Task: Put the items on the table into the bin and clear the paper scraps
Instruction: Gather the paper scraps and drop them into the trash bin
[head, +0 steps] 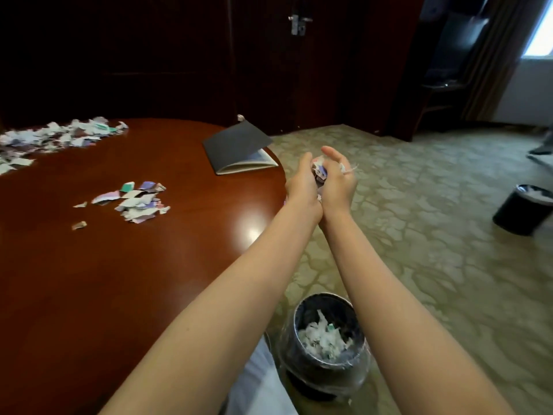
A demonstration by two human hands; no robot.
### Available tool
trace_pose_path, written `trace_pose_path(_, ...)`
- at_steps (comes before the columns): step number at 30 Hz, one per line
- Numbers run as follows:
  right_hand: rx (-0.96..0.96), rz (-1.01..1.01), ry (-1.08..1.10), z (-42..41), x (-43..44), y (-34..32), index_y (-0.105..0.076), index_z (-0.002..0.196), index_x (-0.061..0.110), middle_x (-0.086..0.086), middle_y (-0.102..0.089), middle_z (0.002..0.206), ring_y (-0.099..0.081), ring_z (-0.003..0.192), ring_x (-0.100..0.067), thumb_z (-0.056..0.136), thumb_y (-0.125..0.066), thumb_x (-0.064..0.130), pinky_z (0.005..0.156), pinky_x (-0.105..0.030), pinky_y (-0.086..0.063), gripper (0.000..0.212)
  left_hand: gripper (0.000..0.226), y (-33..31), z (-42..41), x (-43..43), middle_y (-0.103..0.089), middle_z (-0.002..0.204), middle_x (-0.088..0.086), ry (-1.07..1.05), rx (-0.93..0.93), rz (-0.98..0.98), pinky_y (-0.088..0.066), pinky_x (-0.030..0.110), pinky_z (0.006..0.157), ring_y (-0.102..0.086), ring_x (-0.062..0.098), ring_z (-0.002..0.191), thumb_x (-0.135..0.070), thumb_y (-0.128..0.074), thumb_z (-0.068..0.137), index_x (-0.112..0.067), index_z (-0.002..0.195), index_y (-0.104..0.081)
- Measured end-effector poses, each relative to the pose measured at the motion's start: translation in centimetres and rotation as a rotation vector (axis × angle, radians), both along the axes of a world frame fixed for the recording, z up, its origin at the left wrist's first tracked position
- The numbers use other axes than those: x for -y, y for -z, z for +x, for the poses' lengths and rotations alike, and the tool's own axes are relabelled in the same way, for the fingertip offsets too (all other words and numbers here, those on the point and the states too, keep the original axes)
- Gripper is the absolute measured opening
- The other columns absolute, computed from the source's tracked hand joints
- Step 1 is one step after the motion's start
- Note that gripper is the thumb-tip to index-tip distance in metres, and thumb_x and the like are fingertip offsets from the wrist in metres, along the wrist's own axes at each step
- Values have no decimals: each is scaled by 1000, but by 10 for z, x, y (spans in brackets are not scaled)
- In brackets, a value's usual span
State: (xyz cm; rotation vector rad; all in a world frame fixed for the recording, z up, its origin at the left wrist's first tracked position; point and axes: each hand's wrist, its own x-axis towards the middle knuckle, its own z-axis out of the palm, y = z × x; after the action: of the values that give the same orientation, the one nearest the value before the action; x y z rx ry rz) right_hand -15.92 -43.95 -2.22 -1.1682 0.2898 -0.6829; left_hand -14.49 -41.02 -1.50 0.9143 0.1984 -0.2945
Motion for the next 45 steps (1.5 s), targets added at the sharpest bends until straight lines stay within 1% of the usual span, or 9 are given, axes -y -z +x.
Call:
trace_pose_path(5, -91, 53, 68, -2, 34, 34, -62, 78, 23, 2, -59, 64, -56, 56, -10, 90, -44, 4, 53, -20, -45, 29, 30, 35, 1, 37, -64, 94, 10, 111, -92, -67, -45, 25, 58, -60, 17, 71, -34, -54, 89, -6, 97, -61)
trace_pose_path(11, -222, 72, 105, -1, 64, 81, -61, 66, 21, 1, -59, 63, -56, 57, -12, 87, -47, -1, 54, -22, -45, 33, 30, 72, -4, 65, -52, 41, -2, 106, -183, -25, -38, 15, 39, -50, 9, 34, -21, -47, 90, -12, 61, -49)
trace_pose_path(20, -464, 54, 30, 8, 88, 170, -60, 64, 25, 8, -55, 58, -51, 61, -11, 90, -48, 2, 61, -23, -43, 37, 71, 164, 2, 94, -50, 33, -11, 176, -177, 223, -38, 10, 39, -49, -1, 33, -15, -41, 94, -20, 25, -55)
trace_pose_path(24, -461, 290, 40, 7, 95, 200, -61, 109, -6, -6, -59, 76, -58, 76, -18, 91, -48, -6, 62, -15, -47, 22, 42, 196, 4, 100, -55, 40, -5, 96, -250, 287, -43, 13, 44, -54, 8, 49, -10, -48, 95, -8, 53, -55)
trace_pose_path(29, -498, 476, 137, 9, 100, 234, -61, 84, 4, -8, -59, 72, -58, 63, -14, 89, -50, -8, 55, -16, -49, 17, 17, 227, 6, 103, -65, 93, 11, 111, -383, 244, -51, 27, 65, -62, 23, 81, -10, -53, 93, -3, 103, -65)
trace_pose_path(33, -519, 638, 207, 9, 103, 258, -59, 105, -5, -6, -57, 72, -56, 63, -13, 90, -48, -8, 58, -17, -48, 19, 29, 252, 10, 107, -64, 103, 16, 97, -405, 247, -49, 27, 60, -58, 19, 68, -1, -47, 93, -5, 120, -60)
trace_pose_path(37, -603, 730, 214, 9, 110, 283, -55, 69, 4, -6, -58, 68, -57, 62, -15, 89, -55, -1, 61, -25, -47, 21, 23, 274, 13, 110, -62, 92, 8, 145, -449, 303, -49, 26, 62, -60, 22, 76, -7, -51, 93, -9, 113, -62)
trace_pose_path(41, -704, 816, 144, 10, 115, 312, -58, 73, 8, -8, -62, 76, -59, 65, -20, 87, -56, 9, 58, -28, -46, 14, 15, 296, 13, 109, -60, 74, 5, 261, -556, 365, -48, 28, 62, -58, 18, 65, -21, -59, 87, -12, 75, -60)
trace_pose_path(45, -755, 900, 160, 10, 119, 332, -56, 75, 6, -11, -61, 77, -59, 65, -23, 89, -51, 8, 57, -30, -47, 15, 24, 313, 14, 113, -57, 74, 7, 253, -651, 328, -46, 30, 64, -56, 20, 65, -28, -49, 92, -16, 73, -55)
